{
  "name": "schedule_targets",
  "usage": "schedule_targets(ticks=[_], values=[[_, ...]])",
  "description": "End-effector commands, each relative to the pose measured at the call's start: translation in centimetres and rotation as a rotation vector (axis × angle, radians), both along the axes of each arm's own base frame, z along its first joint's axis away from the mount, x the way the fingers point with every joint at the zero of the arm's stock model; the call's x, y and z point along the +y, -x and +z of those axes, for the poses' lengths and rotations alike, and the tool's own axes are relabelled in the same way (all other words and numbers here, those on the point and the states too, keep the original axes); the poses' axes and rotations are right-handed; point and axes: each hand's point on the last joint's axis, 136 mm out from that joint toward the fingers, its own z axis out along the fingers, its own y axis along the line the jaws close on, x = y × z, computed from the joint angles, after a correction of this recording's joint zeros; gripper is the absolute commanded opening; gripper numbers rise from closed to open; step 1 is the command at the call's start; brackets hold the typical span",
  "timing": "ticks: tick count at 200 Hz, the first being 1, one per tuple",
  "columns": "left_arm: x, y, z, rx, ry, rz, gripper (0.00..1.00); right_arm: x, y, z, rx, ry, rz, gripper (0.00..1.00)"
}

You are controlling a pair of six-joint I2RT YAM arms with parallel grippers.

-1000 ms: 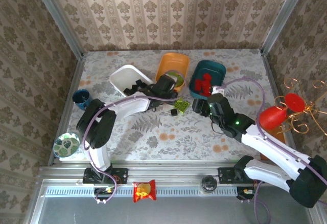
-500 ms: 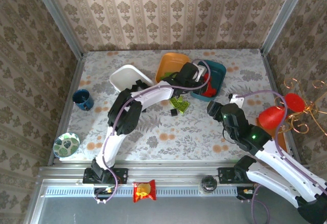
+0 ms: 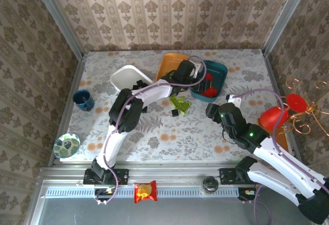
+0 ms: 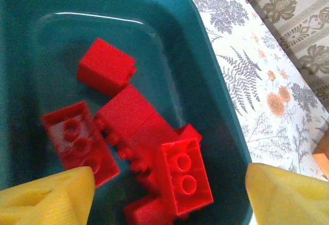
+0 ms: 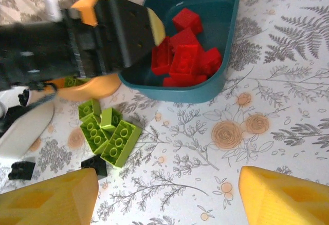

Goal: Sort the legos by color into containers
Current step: Place the lego in the container, then move the lego to the center of the table.

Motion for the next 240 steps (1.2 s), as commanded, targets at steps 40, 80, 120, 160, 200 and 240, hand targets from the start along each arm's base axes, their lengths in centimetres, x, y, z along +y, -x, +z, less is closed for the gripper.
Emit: schedule_targets(ticks=[40, 80, 120, 160, 200, 240], values=[[7.6, 3.9, 12.3, -0.176, 0.179, 0.079, 0.89, 4.2, -1.9, -0.4, 0.044, -0.036, 0.143, 0.76], [13.4, 7.9, 11.2, -0.197, 0.126, 0.153, 0.96, 7.6, -2.9, -3.6, 0.159, -0.009, 0.248, 0.75], [20.8, 11.7, 7.4, -0.207, 0.001, 0.284, 1.0, 12.0, -3.6, -6.8, 0.26, 0.074, 0.367, 0.75], [27.9, 14.6, 4.5, -0.226, -0.117, 0.423, 1.0, 16.0, -5.4, -9.6, 0.319, 0.134, 0.433, 0.71], [30.9, 16.1, 2.6, -0.187, -0.155, 0.466, 1.0, 17.9, -9.2, -10.5, 0.336, 0.265, 0.459, 0.64], [32.1, 16.3, 2.7, -0.183, -0.15, 0.491, 1.0, 18.1, -11.9, -12.1, 0.397, 0.327, 0.463, 0.63]])
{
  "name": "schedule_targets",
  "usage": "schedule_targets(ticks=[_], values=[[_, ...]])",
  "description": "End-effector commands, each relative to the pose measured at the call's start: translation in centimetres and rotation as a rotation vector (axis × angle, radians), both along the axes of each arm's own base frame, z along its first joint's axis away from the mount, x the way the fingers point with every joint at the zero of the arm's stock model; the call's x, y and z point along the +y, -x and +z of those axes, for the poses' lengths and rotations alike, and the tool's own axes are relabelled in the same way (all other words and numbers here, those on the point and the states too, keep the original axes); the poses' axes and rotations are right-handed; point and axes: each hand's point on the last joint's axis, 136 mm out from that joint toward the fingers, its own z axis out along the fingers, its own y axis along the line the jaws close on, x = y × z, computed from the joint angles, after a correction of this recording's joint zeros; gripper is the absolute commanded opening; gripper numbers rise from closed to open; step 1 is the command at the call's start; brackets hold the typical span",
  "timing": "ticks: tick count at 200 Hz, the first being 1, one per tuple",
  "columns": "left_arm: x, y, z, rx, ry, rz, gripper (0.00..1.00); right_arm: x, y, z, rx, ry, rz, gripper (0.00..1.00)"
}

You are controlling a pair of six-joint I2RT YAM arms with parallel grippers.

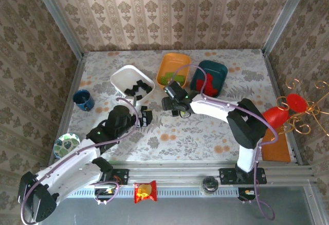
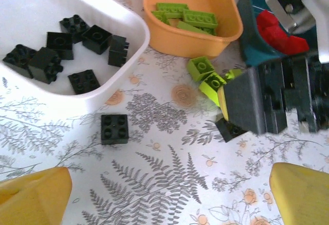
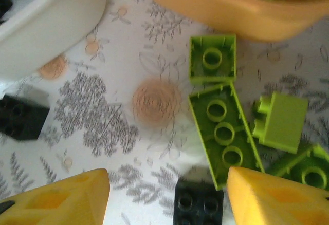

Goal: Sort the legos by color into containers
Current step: Move the lego to the center of the table, then pick up the lego from the center of the table.

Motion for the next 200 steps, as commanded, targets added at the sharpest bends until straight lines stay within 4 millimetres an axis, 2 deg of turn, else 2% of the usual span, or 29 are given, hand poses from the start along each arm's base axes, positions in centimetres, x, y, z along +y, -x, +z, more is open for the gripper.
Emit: schedule_targets(ticks=[1, 36, 62, 80, 102, 120, 146, 162, 175, 200], values=[[1.2, 0.2, -0.4, 0.01, -0.017, 0.032, 1.0, -1.1, -0.5, -1.6, 0.043, 0.11, 0.027, 0.63], [2.0, 0.1, -0.7, 0.02, -0.013, 0.048, 1.0, 0.0, 0.2, -4.4, 0.131, 0.134, 0.08, 0.62], [2.4, 0.0, -0.6, 0.019, 0.003, 0.057, 1.0, 2.0, 1.8, -5.7, 0.183, 0.125, 0.155, 0.61], [2.6, 0.0, -0.5, 0.02, 0.007, 0.061, 1.0, 4.0, 3.5, -5.4, 0.211, 0.068, 0.227, 0.61], [2.6, 0.1, -0.4, 0.02, 0.017, 0.059, 1.0, 5.7, 5.1, -3.6, 0.192, 0.001, 0.291, 0.62], [2.6, 0.1, -0.5, 0.026, 0.023, 0.058, 1.0, 4.9, 4.7, -1.9, 0.135, 0.026, 0.261, 0.66], [2.6, 0.0, -0.4, 0.028, 0.031, 0.059, 1.0, 2.1, 2.4, -0.4, 0.048, 0.127, 0.164, 0.71], [2.6, 0.0, -0.4, 0.027, 0.03, 0.059, 1.0, 0.9, 1.3, -1.0, 0.056, 0.153, 0.126, 0.71], [2.7, 0.0, -0.5, 0.029, 0.029, 0.063, 1.0, 0.7, 0.8, -1.9, 0.062, 0.195, 0.14, 0.72], [2.8, -0.1, -0.5, 0.034, 0.028, 0.07, 1.0, 2.4, 1.2, -4.1, 0.132, 0.206, 0.254, 0.74]])
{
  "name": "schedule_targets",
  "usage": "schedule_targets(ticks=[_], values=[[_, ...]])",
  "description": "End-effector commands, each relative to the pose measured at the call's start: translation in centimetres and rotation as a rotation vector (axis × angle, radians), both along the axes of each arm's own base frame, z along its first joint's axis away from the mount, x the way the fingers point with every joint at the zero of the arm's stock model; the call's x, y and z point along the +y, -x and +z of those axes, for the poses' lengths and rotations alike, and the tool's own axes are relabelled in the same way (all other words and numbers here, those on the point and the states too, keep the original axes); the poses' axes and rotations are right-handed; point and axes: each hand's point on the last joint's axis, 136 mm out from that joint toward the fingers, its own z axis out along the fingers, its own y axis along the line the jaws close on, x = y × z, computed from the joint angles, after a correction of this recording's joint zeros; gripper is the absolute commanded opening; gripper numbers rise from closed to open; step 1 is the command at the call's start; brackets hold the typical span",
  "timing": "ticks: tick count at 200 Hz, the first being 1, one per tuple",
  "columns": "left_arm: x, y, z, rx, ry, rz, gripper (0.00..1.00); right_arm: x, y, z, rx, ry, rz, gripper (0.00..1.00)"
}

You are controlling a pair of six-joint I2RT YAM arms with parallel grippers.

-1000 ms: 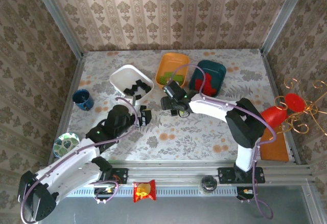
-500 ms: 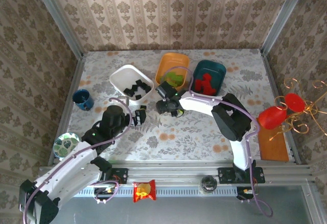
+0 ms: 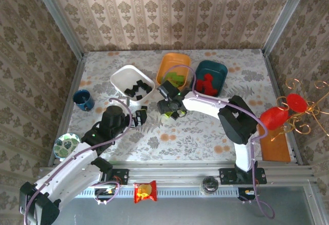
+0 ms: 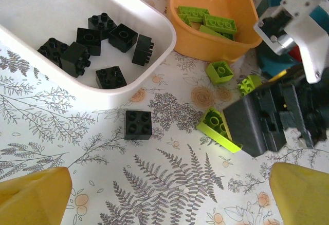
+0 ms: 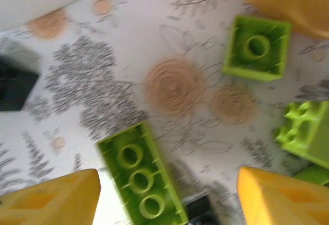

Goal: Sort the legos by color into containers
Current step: Pick up the lego from the center of the table, then place the lego in the container.

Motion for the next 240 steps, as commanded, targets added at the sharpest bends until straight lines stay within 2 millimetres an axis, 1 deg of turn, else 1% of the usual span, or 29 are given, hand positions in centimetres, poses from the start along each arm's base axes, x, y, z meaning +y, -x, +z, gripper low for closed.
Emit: schedule_targets(ticks=[1, 27, 43, 50, 55, 66, 76, 87, 94, 103, 113, 122, 137, 147, 165, 183, 187, 206, 240], values=[[0.4, 0.2, -0.4, 0.022, 0.005, 0.014, 1.0, 0.8, 0.6, -2.2, 0.062, 0.065, 0.101, 0.75], [0.6, 0.1, -0.3, 0.024, 0.005, 0.024, 1.0, 2.8, 1.6, -3.3, 0.111, 0.039, 0.19, 0.77], [0.7, -0.1, -0.4, 0.027, 0.003, 0.03, 1.0, 3.0, 1.5, -3.9, 0.113, 0.066, 0.192, 0.74], [0.8, -0.1, -0.4, 0.033, 0.0, 0.035, 1.0, 2.9, 1.3, -4.2, 0.111, 0.078, 0.183, 0.71], [0.7, -0.1, -0.5, 0.036, -0.001, 0.034, 1.0, 2.3, 1.6, -4.6, 0.128, 0.103, 0.175, 0.68], [0.7, -0.2, -0.5, 0.04, -0.006, 0.03, 1.0, 1.9, 1.5, -5.0, 0.126, 0.121, 0.162, 0.6], [0.6, -0.2, -0.5, 0.042, -0.009, 0.029, 1.0, 1.9, 1.3, -5.0, 0.12, 0.12, 0.163, 0.51], [0.5, -0.3, -0.4, 0.036, -0.008, 0.023, 1.0, 2.0, 1.4, -4.6, 0.115, 0.107, 0.172, 0.43], [0.5, -0.3, -0.4, 0.035, -0.007, 0.025, 1.0, 2.8, 1.0, -3.7, 0.086, 0.064, 0.18, 0.39], [0.6, -0.3, -0.4, 0.031, -0.006, 0.026, 1.0, 3.6, 1.0, -2.6, 0.07, 0.017, 0.198, 0.35], [0.6, -0.4, -0.4, 0.031, -0.006, 0.031, 1.0, 4.6, 0.9, -0.9, 0.049, -0.044, 0.216, 0.31], [0.6, -0.4, -0.4, 0.032, -0.005, 0.031, 1.0, 5.2, 0.9, 0.5, 0.035, -0.089, 0.228, 0.3], [0.5, -0.5, -0.5, 0.035, -0.005, 0.031, 1.0, 6.1, 0.5, 3.6, -0.012, -0.175, 0.238, 0.29], [0.5, -0.5, -0.7, 0.039, -0.007, 0.028, 1.0, 6.0, -0.3, 5.7, -0.053, -0.231, 0.22, 0.28], [0.4, -0.5, -0.8, 0.041, -0.003, 0.025, 1.0, 4.9, -2.6, 9.0, -0.121, -0.317, 0.142, 0.28], [0.2, -0.5, -1.0, 0.043, 0.003, 0.019, 1.0, 3.1, -5.5, 10.7, -0.168, -0.356, 0.041, 0.28], [0.2, -0.5, -1.0, 0.044, 0.003, 0.019, 1.0, 2.5, -6.4, 10.9, -0.178, -0.364, 0.01, 0.28], [0.1, -0.5, -1.2, 0.052, -0.001, 0.015, 1.0, 0.8, -9.8, 10.9, -0.207, -0.352, -0.1, 0.28], [-0.2, -0.6, -1.9, 0.083, -0.013, 0.004, 1.0, -2.1, -15.2, 9.3, -0.245, -0.282, -0.284, 0.28]])
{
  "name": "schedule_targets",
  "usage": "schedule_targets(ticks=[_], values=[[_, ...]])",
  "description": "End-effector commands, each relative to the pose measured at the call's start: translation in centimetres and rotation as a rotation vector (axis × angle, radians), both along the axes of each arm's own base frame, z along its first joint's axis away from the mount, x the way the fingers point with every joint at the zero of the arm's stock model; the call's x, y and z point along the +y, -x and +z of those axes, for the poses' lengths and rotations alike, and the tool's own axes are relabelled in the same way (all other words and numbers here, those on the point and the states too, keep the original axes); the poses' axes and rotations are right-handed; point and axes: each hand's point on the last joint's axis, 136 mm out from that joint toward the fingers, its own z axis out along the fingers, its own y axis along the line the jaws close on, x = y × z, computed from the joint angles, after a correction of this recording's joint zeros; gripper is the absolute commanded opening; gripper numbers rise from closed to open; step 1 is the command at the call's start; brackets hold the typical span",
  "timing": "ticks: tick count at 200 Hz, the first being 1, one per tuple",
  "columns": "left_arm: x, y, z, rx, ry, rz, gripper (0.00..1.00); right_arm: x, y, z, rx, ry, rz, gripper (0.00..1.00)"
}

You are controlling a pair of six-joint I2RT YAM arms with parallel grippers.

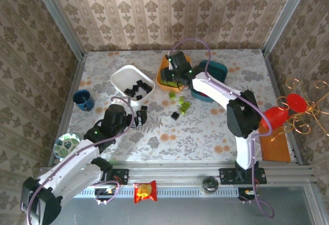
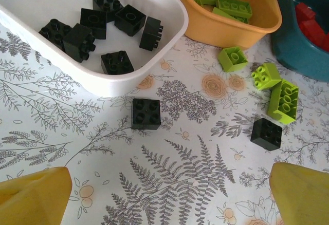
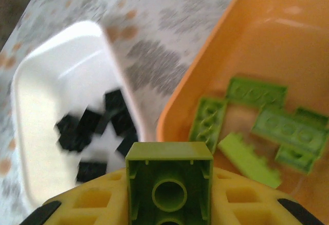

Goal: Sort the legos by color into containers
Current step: Place the lego in the container, then pick up the lego from the center of the table.

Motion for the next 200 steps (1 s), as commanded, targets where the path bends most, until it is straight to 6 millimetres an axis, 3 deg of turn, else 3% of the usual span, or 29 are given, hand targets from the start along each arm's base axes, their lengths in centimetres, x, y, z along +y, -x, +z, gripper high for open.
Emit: schedule_targets(ticks=[1, 42, 50, 61, 82, 109, 151, 200], values=[[-0.3, -0.2, 0.0, 0.02, 0.019, 0.001, 1.0, -1.8, -3.0, -2.5, 0.028, 0.038, -0.162, 0.28], [-1.2, -0.5, -1.3, 0.074, 0.006, -0.027, 1.0, -3.2, -6.5, -4.1, 0.059, 0.065, -0.264, 0.34], [-1.3, -0.6, -1.6, 0.088, -0.003, -0.026, 1.0, -3.2, -6.8, -4.2, 0.066, 0.068, -0.266, 0.42], [-1.1, -0.8, -2.1, 0.106, -0.022, -0.013, 1.0, -3.0, -6.8, -4.0, 0.065, 0.069, -0.259, 0.61], [-1.2, -1.7, -2.9, 0.122, -0.052, -0.005, 1.0, -2.8, -6.4, -2.7, 0.038, 0.069, -0.239, 0.72], [-1.4, -3.8, -4.0, 0.116, -0.126, 0.018, 0.92, -2.6, -4.8, -0.8, -0.003, 0.046, -0.214, 0.73], [-2.7, -7.8, -6.6, 0.093, -0.224, 0.029, 0.79, -2.3, -0.5, 1.4, -0.055, -0.007, -0.169, 0.73], [-3.2, -9.9, -10.0, 0.114, -0.35, 0.058, 0.68, -4.2, 4.3, 2.2, -0.074, -0.094, -0.167, 0.73]])
